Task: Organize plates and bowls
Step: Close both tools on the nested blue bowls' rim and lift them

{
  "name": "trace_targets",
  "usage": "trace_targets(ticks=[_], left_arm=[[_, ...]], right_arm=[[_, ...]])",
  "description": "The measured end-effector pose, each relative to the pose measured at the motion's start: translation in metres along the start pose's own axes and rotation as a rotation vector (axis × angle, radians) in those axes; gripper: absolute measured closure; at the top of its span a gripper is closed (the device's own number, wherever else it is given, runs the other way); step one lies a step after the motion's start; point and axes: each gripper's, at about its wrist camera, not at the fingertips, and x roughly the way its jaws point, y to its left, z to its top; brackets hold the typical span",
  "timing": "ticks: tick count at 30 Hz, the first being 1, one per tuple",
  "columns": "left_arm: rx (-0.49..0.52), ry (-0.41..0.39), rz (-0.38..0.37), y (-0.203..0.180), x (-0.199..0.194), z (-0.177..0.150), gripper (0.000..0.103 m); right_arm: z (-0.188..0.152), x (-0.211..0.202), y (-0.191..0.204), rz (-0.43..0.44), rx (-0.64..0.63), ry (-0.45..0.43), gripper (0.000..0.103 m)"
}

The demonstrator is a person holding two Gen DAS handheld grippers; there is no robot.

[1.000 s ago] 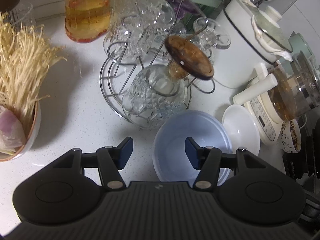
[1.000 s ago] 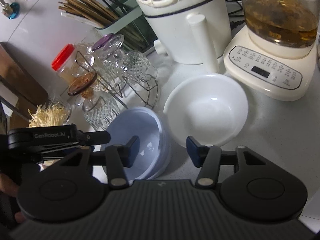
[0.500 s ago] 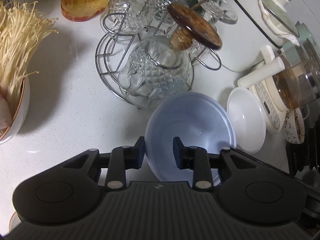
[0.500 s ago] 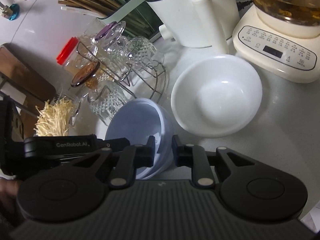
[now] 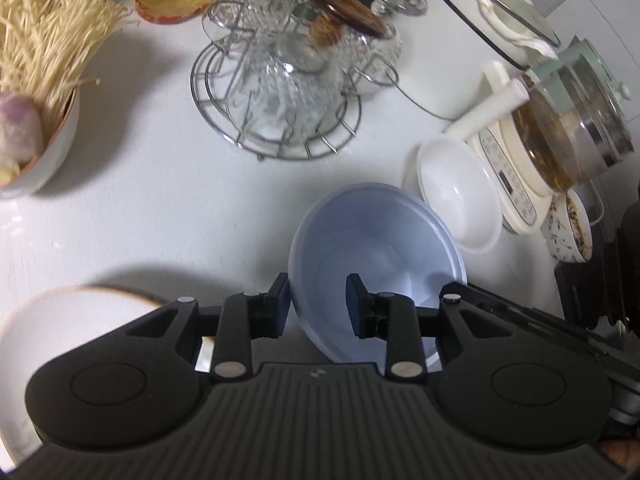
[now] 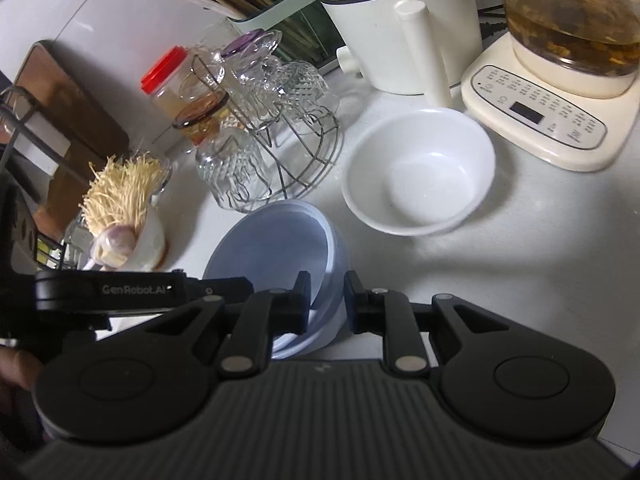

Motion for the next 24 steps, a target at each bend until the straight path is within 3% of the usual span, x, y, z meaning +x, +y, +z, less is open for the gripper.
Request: trace_targets(ticks=[12, 21, 24], left_arm=[[0.022, -0.009, -0.003, -0.003, -0.002, -0.026, 0.069], [0.041, -0.051, 0.001, -0.006, -0.023, -0.023, 0.067], [0.070, -0.084, 0.001, -0.012, -0.037, -0.023, 0.060]], right_arm=[[-0.024, -0.001, -0.011, -0.041, 0.001, 0.012, 0.082], [-0.022, -0.021, -0.009, -0.050, -0.014, -0.050, 0.081], [-0.020, -0.029, -0.006, -0.061, -0.029, -0.078, 0.080]])
